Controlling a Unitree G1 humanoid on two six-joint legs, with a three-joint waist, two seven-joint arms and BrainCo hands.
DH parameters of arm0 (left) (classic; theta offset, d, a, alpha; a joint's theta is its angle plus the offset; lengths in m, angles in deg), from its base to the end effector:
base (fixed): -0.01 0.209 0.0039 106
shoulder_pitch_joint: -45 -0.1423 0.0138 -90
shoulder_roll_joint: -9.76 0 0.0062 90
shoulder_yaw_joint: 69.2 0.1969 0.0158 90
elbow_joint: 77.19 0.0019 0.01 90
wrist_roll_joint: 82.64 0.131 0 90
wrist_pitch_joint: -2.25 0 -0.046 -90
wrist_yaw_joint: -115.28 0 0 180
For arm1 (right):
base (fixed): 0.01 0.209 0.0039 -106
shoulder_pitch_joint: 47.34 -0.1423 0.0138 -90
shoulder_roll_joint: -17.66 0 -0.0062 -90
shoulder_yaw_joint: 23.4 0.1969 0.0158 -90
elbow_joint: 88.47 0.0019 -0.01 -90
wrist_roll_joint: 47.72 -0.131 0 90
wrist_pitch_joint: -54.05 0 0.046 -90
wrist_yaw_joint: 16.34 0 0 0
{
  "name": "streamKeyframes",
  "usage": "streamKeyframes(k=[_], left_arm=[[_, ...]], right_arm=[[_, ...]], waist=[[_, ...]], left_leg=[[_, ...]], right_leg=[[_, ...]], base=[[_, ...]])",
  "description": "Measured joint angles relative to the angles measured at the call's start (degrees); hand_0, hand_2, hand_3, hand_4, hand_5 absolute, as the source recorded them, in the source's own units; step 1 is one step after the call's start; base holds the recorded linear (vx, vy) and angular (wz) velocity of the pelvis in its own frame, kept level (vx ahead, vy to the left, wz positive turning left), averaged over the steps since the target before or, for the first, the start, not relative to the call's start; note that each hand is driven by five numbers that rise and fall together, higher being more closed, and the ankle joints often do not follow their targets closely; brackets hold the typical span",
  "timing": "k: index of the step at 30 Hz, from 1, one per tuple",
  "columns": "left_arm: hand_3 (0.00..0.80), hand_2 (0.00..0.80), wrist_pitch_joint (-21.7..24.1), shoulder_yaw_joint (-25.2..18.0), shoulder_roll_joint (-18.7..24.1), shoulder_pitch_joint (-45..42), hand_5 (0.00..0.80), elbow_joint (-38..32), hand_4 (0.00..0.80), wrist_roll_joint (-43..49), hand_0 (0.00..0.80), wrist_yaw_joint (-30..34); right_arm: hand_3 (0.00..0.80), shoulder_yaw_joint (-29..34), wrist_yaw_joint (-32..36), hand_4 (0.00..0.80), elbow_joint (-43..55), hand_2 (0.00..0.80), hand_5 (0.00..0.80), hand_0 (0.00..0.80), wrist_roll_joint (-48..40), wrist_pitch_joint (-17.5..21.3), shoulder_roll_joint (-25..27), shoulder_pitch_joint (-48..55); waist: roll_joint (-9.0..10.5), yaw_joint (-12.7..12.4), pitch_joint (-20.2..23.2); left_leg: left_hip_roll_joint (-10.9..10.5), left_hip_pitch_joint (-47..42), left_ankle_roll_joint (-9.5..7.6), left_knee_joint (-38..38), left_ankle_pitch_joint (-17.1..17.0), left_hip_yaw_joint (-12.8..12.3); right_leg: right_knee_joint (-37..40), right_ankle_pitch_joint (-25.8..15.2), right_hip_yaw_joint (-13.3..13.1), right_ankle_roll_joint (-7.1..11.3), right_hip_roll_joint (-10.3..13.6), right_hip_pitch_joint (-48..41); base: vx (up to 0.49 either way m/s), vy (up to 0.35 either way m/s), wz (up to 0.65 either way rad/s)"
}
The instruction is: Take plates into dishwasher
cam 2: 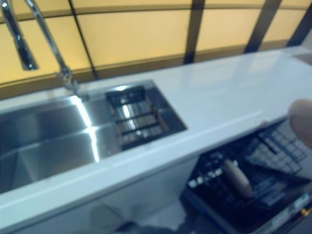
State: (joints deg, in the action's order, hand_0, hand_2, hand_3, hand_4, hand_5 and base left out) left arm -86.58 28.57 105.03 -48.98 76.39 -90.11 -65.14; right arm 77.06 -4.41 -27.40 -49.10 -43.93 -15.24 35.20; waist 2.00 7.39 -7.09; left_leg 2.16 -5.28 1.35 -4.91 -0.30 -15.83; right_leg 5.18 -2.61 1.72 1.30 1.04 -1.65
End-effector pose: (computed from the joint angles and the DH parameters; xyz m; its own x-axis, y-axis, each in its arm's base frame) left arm 0.0638 0.2691 -0.1061 0.3965 0.2808 -0.8740 0.0183 0.9495 0.3133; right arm 0.1806 -0.4292 0.2056 0.8511 -0.5094 -0.1267 0.1234 0.4288 -0.8949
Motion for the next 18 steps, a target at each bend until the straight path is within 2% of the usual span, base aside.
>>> streamKeyframes(k=[6,13,18], left_arm=[[0.000,0.000,-0.40,0.00,0.12,0.63,0.000,0.00,0.000,0.03,0.000,0.42],[0.000,0.000,-0.60,0.01,0.32,1.95,0.000,-0.01,0.000,2.00,0.000,0.85],[0.000,0.000,-0.60,0.66,0.31,3.54,0.000,-0.14,0.000,2.19,0.000,1.23]], right_arm=[[0.800,-0.09,4.34,0.800,2.31,0.800,0.800,0.800,0.06,-0.58,-0.72,0.48],[0.800,-2.38,5.36,0.800,2.31,0.800,0.800,0.800,0.76,-1.34,-2.17,0.31],[0.800,-4.55,5.50,0.800,2.26,0.800,0.800,0.800,0.80,-1.44,-3.17,-0.93]], waist=[[0.10,0.81,-0.81],[0.24,1.44,-1.93],[-0.89,1.47,-2.91]], left_leg=[[0.03,-0.05,0.00,0.00,0.17,-1.09],[0.21,0.01,0.00,-0.02,0.19,-2.40],[0.30,0.15,0.03,-0.02,0.21,-2.89]], right_leg=[[0.00,-0.04,-0.90,0.05,-0.06,0.36],[0.01,-0.36,-1.65,0.09,-0.24,0.97],[0.01,-0.58,-2.00,0.20,-0.29,1.44]], base=[[-0.001,-0.033,-0.08],[-0.015,-0.042,-0.09],[-0.012,-0.025,-0.07]])
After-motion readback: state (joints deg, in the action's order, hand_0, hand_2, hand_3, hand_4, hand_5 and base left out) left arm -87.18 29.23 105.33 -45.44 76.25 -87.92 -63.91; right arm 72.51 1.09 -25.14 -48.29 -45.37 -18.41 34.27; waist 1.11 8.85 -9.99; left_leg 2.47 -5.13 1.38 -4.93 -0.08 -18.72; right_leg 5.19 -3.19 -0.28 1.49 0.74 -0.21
